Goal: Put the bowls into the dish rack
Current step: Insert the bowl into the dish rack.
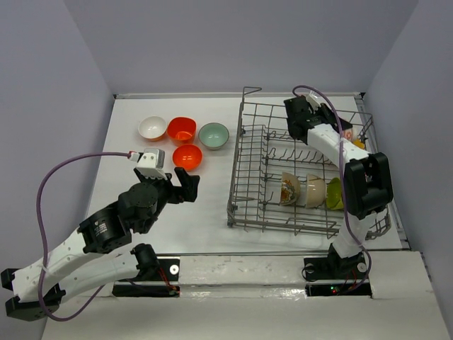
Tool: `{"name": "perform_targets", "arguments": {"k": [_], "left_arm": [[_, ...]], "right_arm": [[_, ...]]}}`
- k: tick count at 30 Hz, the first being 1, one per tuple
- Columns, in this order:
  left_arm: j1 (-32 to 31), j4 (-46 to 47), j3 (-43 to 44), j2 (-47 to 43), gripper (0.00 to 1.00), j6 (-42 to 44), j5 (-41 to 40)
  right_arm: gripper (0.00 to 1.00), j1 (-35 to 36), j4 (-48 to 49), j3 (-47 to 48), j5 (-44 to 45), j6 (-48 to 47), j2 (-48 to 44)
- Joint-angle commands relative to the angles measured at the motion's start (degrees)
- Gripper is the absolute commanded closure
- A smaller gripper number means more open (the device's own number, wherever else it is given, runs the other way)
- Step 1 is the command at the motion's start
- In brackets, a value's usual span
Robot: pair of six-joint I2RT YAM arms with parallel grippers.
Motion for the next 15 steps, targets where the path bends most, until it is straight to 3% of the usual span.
{"name": "perform_targets", "arguments": {"k": [1,15], "left_arm": [[0.6,2.6,-0.6,-0.1,0.01,1.3,-0.1],[1.6,2.9,-1.0,-0.2,0.01,1.9,1.0]], "right_arm": [[0.99,-0.4,2.3,0.0,16.2,-1.0,1.4],[0.98,-0.4,5.0,-3.4,16.6,-3.4,3.8]]}}
